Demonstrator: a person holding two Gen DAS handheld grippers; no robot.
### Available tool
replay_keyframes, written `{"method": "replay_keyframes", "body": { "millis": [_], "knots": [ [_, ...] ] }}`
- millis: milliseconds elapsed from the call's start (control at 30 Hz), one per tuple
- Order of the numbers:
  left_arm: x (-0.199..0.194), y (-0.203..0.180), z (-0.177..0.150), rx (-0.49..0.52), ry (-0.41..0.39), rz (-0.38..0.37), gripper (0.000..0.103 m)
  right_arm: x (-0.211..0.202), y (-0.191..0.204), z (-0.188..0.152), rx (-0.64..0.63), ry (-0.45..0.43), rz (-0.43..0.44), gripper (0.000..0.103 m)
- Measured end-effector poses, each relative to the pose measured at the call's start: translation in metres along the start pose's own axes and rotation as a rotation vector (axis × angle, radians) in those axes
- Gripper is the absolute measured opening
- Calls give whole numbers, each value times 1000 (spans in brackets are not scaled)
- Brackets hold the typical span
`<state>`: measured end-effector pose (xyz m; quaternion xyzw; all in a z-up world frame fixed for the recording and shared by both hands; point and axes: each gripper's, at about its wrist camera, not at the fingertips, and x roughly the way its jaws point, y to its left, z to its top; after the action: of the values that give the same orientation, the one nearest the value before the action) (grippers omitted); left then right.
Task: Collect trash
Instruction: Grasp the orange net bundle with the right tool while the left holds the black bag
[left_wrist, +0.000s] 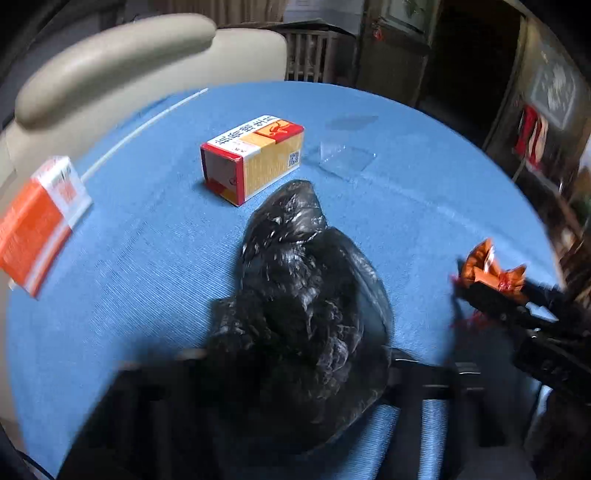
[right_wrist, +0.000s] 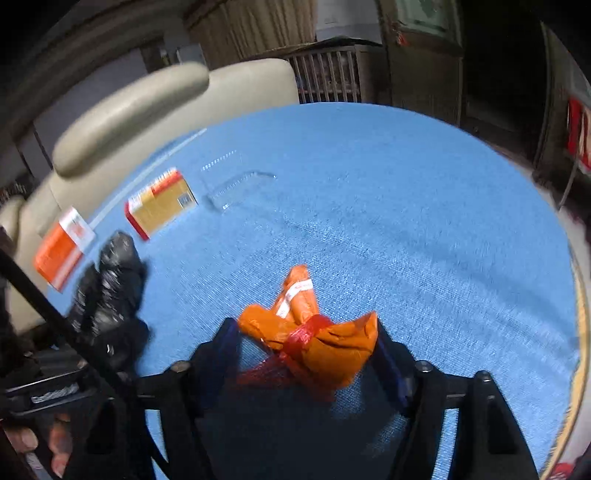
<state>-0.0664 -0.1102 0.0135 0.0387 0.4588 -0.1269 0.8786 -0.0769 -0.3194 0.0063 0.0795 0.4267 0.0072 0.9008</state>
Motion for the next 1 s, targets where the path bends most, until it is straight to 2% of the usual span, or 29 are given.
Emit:
{"method": "replay_keyframes", "body": {
  "millis": [33,67,200,567,1000],
  "knots": [
    [-1,3,0,-10,2,-15,41,-1,3,0,-21,10,7,36],
    [-2,9,1,-35,10,-36,39,-1,7,-1,-50,26,4,27],
    [-8,19,-4,-69,18,-38,37,-8,3,-5,-27,31,20,27],
    [-41,13,-14,-55,-26,-62,35,-49,-5,-33,66,-6,64,27],
    [-80,-6,-36,-9,-54,-68,35,-97,14,-64,65,-48,69,27]
  ]
}}
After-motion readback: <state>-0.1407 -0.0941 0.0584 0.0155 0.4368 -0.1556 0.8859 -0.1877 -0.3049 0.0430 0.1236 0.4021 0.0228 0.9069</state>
